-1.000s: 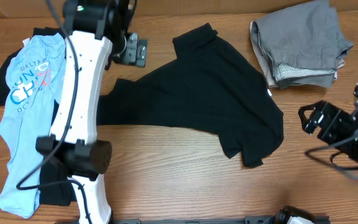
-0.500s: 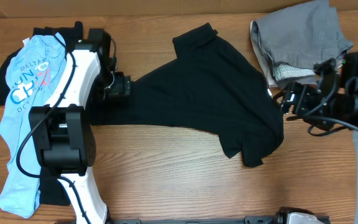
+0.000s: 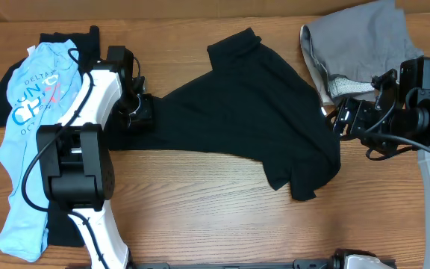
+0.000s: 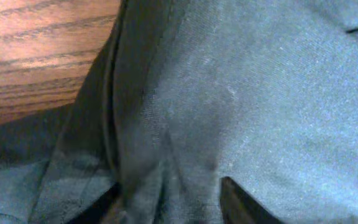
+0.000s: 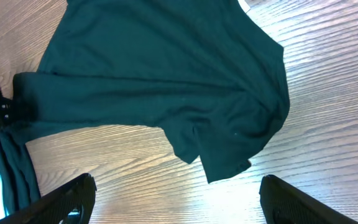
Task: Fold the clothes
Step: 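Grasp the black shirt's left and right hem corners with both grippers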
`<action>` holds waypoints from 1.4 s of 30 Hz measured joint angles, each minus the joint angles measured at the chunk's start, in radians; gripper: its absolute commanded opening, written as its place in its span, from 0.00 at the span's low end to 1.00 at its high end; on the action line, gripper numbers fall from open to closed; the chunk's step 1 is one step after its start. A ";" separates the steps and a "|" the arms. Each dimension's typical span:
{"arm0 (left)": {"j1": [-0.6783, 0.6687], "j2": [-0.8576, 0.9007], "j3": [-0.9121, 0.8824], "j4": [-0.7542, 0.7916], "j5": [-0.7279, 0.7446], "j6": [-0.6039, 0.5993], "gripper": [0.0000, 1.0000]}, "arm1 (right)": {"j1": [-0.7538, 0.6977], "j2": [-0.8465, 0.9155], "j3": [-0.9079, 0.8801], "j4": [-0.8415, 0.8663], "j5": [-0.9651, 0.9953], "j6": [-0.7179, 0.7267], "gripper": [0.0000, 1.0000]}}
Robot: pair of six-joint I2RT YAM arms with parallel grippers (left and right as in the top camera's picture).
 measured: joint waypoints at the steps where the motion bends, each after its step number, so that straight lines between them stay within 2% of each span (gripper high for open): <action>1: 0.000 0.000 0.000 -0.003 0.003 -0.002 0.15 | 0.000 0.000 0.000 0.000 0.002 0.000 0.88; 2: 0.000 0.000 0.000 -0.005 0.003 -0.002 0.04 | 0.000 0.000 0.000 0.000 0.004 0.000 0.88; 6: 0.000 0.000 0.001 -0.036 0.007 -0.003 0.04 | 0.000 0.000 0.000 0.000 0.006 0.000 0.87; 10: 0.000 0.000 0.050 -0.166 0.009 -0.003 0.04 | 0.000 0.000 0.000 -0.006 0.006 0.003 0.87; 17: 0.000 -0.016 0.343 -0.412 0.010 -0.003 0.04 | 0.000 0.000 -0.018 -0.043 0.016 0.036 0.87; 23: -0.012 -0.169 0.413 -0.550 0.010 -0.003 0.04 | 0.000 0.000 -0.063 -0.066 0.086 0.102 0.88; 29: -0.059 -0.316 0.419 -0.660 0.011 -0.016 0.04 | 0.000 0.000 -0.101 -0.011 0.125 0.124 0.88; 35: -0.165 -0.390 0.282 -0.659 -0.017 -0.095 0.04 | 0.000 0.000 -0.166 0.012 0.131 0.134 0.88; 39: -0.237 -0.424 0.105 -0.643 -0.092 -0.187 0.04 | 0.000 0.001 -0.276 0.040 0.126 0.148 0.87; 42: -0.249 -0.499 -0.079 -0.571 -0.127 -0.259 0.04 | 0.000 0.000 -0.381 0.102 0.084 0.158 0.86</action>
